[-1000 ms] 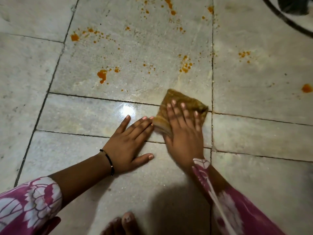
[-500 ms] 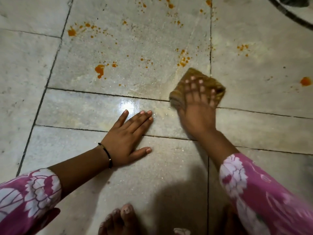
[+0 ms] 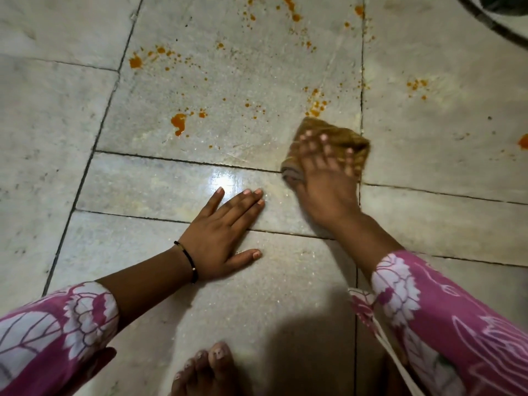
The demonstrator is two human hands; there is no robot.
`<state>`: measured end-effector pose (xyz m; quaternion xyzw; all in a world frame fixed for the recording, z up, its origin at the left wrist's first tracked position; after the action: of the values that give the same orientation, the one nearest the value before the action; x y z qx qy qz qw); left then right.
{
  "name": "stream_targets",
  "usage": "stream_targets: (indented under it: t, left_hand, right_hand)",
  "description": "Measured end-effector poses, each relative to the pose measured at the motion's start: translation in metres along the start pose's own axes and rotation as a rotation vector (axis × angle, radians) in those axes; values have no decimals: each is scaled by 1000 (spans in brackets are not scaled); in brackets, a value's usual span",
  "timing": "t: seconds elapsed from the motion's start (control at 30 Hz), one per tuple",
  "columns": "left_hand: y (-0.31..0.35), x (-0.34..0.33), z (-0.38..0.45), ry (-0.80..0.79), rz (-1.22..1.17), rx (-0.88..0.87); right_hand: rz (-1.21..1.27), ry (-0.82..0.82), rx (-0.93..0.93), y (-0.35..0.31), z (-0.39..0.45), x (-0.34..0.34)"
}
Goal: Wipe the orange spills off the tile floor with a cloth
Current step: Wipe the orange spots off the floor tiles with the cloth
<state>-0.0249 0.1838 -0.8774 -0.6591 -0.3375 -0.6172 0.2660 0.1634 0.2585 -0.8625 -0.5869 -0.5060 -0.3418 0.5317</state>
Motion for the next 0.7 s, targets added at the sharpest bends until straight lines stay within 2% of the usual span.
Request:
stream_targets:
  t: [0.1, 0.17, 0.23, 0.3, 0.4, 0.47, 0.57, 0.7]
  left_hand:
    - [0, -1, 1, 3, 11, -5]
    - [0, -1, 1, -6, 11, -4]
    - [0, -1, 1, -1, 13, -3]
    - [-1, -1, 1, -1, 6, 4]
    - [-1, -1, 1, -17, 7, 2]
    - [0, -1, 1, -36, 3, -3]
    - [-5, 5, -4, -31, -71, 49]
    - [-36, 8, -36, 35, -65, 269]
  right_hand:
    - [-38, -45, 264, -25, -33, -14]
    - [-28, -58, 323, -9, -65, -17]
    - [-28, -22, 246, 17, -87, -11]
    - [-54, 52, 69, 34, -85, -1]
    - [-11, 117, -155, 26, -43, 12]
    - [38, 130, -198, 7, -14, 17]
    - [17, 128, -11, -27, -2, 8]
    - [117, 38, 265, -51, -45, -6]
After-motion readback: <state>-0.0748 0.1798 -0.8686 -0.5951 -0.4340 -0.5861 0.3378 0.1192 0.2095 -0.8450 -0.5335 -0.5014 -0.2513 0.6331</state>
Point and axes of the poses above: each hand's wrist, its own z-axis towards the middle knuckle, its own x-axis out of the back of the hand, y = z × x, the point moved 4 cm from there along z, towards the middle knuckle, and after that the axes turned 11 degrees about z, right-handed, at the moved point
